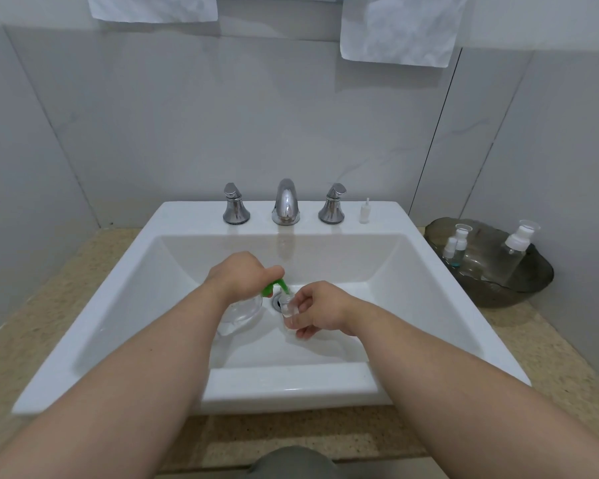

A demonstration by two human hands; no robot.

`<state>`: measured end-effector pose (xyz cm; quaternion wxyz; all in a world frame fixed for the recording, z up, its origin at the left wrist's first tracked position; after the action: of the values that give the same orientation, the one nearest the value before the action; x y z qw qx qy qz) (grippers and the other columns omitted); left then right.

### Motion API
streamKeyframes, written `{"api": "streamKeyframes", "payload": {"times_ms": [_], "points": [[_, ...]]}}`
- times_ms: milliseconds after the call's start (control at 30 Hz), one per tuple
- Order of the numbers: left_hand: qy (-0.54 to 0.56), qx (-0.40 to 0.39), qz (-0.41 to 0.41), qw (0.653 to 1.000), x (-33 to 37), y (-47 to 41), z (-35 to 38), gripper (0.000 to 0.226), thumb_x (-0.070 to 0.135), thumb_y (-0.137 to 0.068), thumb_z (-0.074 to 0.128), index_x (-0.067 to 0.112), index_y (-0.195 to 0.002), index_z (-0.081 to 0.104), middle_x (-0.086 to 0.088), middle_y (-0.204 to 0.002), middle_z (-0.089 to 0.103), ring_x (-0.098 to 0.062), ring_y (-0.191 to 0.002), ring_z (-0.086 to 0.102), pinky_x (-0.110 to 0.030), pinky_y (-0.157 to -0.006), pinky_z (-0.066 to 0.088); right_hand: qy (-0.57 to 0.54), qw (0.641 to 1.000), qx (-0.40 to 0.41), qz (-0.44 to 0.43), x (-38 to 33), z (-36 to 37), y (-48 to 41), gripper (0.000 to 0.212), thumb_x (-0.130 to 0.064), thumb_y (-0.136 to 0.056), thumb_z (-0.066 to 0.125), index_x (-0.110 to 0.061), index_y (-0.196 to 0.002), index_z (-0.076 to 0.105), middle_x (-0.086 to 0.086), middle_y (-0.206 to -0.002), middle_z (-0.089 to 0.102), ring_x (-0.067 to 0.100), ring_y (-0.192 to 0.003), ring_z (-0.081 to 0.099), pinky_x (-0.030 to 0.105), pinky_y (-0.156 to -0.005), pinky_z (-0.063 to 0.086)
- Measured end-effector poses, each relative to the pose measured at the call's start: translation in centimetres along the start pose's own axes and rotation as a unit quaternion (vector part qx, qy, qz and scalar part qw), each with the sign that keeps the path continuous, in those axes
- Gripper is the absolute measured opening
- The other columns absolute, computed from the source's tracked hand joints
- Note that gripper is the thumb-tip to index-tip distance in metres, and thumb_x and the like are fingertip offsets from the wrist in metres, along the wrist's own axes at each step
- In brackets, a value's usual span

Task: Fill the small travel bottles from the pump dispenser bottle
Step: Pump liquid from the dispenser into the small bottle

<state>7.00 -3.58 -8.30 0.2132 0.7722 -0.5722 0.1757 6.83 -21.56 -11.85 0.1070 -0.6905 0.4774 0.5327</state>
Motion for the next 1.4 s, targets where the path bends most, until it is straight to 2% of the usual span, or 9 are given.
{"api": "streamKeyframes", "payload": {"times_ms": [67,167,267,400,533,667,800,1033,1400], "points": [[0.005,0.001,0.006,1.0,-0.1,-0.1,0.2,0.062,0.071,-0.076,0.055,0.014,-0.072,0.079,0.001,-0.069,0.072,-0.022,-0.069,0.064,-0.032,-0.069,0.047,-0.005,1.0,0.003,-0.001,0.1,-0.1,-0.1,0.026,-0.002,-0.085,0.081,-0.007,-0.103,0.062,0.008,-0.091,0.06,0.024,-0.067,0.072,0.042,-0.086,0.063],[0.012,0.011,0.014,1.0,-0.2,-0.1,0.0,0.069,0.08,-0.082,0.057,0.016,-0.065,0.078,0.005,-0.059,0.062,-0.019,-0.063,0.059,-0.032,-0.064,0.042,-0.008,1.0,0.007,-0.002,0.0,-0.2,0.0,0.026,-0.002,-0.086,0.079,-0.007,-0.105,0.061,0.008,-0.091,0.062,0.023,-0.065,0.071,0.037,-0.081,0.063],[0.011,-0.001,0.027,1.0,-0.3,-0.2,0.2,0.089,0.094,-0.068,0.048,0.009,-0.067,0.073,-0.001,-0.059,0.052,-0.02,-0.06,0.05,-0.033,-0.063,0.04,-0.007,1.0,0.0,-0.005,0.0,-0.1,0.0,0.028,-0.001,-0.086,0.078,-0.009,-0.106,0.06,0.011,-0.096,0.066,0.024,-0.065,0.071,0.038,-0.081,0.063],[-0.004,-0.02,0.038,0.999,-0.3,-0.1,0.3,0.089,0.094,-0.072,0.048,0.008,-0.072,0.072,-0.004,-0.065,0.053,-0.021,-0.064,0.052,-0.033,-0.065,0.042,-0.002,1.0,-0.001,-0.013,0.0,-0.1,-0.1,0.029,-0.002,-0.086,0.077,-0.01,-0.108,0.06,0.013,-0.098,0.066,0.025,-0.068,0.07,0.038,-0.081,0.063],[-0.004,-0.032,0.03,0.999,-0.4,0.2,0.2,0.082,0.09,-0.083,0.044,0.017,-0.077,0.081,-0.002,-0.075,0.066,-0.022,-0.078,0.064,-0.035,-0.082,0.051,-0.009,1.0,0.003,-0.017,-0.1,-0.2,-0.1,0.028,-0.004,-0.088,0.076,-0.01,-0.11,0.06,0.011,-0.099,0.065,0.024,-0.067,0.069,0.032,-0.075,0.063],[-0.06,-0.04,-0.001,0.997,-0.5,0.4,0.5,0.083,0.094,-0.083,0.028,0.026,-0.077,0.076,0.005,-0.071,0.059,-0.022,-0.082,0.061,-0.046,-0.1,0.051,-0.004,1.0,0.007,-0.015,0.0,-0.2,-0.4,0.026,-0.008,-0.089,0.077,-0.012,-0.11,0.061,0.012,-0.102,0.065,0.025,-0.069,0.07,0.031,-0.074,0.062],[-0.013,-0.024,-0.027,0.999,-1.1,0.3,0.9,0.088,0.099,-0.074,0.033,0.025,-0.083,0.078,0.006,-0.089,0.07,-0.02,-0.092,0.066,-0.041,-0.097,0.053,0.001,1.0,0.009,-0.018,0.0,-0.2,-0.5,0.024,-0.011,-0.09,0.076,-0.014,-0.108,0.06,0.012,-0.102,0.066,0.025,-0.071,0.071,0.032,-0.078,0.063],[-0.021,0.054,-0.082,0.995,-0.9,0.8,0.2,0.065,0.082,-0.079,0.047,0.024,-0.073,0.077,0.007,-0.079,0.07,-0.019,-0.08,0.066,-0.034,-0.081,0.05,0.014,0.999,0.034,-0.03,-0.5,-0.1,-0.3,0.027,-0.014,-0.093,0.074,-0.013,-0.116,0.059,0.012,-0.103,0.067,0.024,-0.068,0.068,0.021,-0.066,0.058],[-0.073,0.06,-0.075,0.993,-0.5,1.2,0.6,0.066,0.079,-0.076,0.043,0.021,-0.079,0.076,0.004,-0.084,0.071,-0.021,-0.08,0.065,-0.035,-0.083,0.053,0.036,0.999,0.032,-0.023,-0.1,0.5,-0.7,0.021,-0.008,-0.088,0.076,-0.009,-0.105,0.063,0.005,-0.089,0.062,0.024,-0.071,0.069,0.04,-0.085,0.063]]}}
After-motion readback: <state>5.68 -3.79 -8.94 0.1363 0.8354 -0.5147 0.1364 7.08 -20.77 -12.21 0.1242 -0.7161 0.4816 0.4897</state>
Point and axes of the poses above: each hand's wrist, its own y-axis away from the middle knuckle, its own z-axis out of the palm, x = y × z, the point moved 7 cm from there along -y, towards the middle knuckle
